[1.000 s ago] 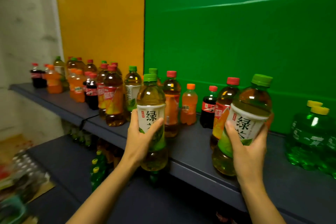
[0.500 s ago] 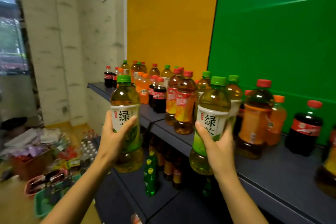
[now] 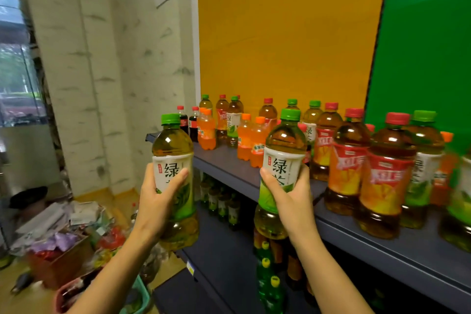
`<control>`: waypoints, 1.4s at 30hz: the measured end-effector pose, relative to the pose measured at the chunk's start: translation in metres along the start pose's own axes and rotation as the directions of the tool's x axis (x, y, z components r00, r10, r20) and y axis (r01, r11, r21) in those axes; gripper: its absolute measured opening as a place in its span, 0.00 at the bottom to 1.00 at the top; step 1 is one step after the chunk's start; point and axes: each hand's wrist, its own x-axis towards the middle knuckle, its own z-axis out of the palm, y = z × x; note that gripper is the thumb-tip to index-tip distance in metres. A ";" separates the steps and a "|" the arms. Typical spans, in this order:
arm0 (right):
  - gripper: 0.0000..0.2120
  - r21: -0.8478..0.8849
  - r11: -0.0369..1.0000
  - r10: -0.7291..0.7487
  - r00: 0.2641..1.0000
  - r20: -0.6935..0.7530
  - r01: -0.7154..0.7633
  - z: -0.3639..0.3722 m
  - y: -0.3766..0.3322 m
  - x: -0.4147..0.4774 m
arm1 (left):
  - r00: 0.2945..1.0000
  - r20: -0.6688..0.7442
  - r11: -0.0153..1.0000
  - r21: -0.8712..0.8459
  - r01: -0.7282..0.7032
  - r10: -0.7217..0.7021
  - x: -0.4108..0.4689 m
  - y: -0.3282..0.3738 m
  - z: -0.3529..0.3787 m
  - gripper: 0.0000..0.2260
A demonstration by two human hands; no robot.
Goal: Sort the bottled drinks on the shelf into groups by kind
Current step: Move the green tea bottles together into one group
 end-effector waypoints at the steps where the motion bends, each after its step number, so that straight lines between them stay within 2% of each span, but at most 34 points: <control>1: 0.24 0.000 1.000 0.005 1.000 0.003 -0.005 0.011 0.005 0.007 | 1.000 -0.003 1.000 -0.005 0.005 -0.005 0.011 -0.006 -0.006 0.22; 7: 0.25 0.010 1.000 0.009 1.000 -0.004 -0.009 0.076 0.042 0.053 | 1.000 0.019 1.000 -0.003 0.012 -0.012 0.080 -0.051 -0.035 0.23; 12: 0.22 0.032 0.999 -0.008 1.000 0.011 0.008 0.134 0.081 0.105 | 0.999 0.037 1.000 -0.003 -0.028 0.028 0.152 -0.091 -0.044 0.15; 15: 0.22 0.019 1.000 -0.013 1.000 0.007 0.013 0.162 0.100 0.138 | 0.999 0.040 0.999 -0.006 -0.034 0.035 0.196 -0.110 -0.046 0.16; 26: 0.27 -0.069 0.998 -0.019 0.996 -0.082 0.013 0.224 0.146 0.215 | 0.995 0.095 0.998 -0.055 -0.033 0.038 0.315 -0.173 -0.057 0.14; 32: 0.24 -0.187 0.982 -0.049 0.979 -0.196 0.012 0.247 0.160 0.237 | 0.978 0.204 0.994 -0.102 -0.035 0.055 0.372 -0.205 -0.062 0.14; 37: 0.28 -0.249 0.968 -0.091 0.952 -0.293 0.016 0.276 0.160 0.247 | 0.935 0.348 0.990 -0.139 -0.018 0.066 0.422 -0.230 -0.076 0.14; 42: 0.29 -0.299 0.954 -0.127 0.933 -0.338 0.021 0.307 0.153 0.249 | 0.911 0.408 0.976 -0.215 0.027 0.065 0.467 -0.245 -0.094 0.13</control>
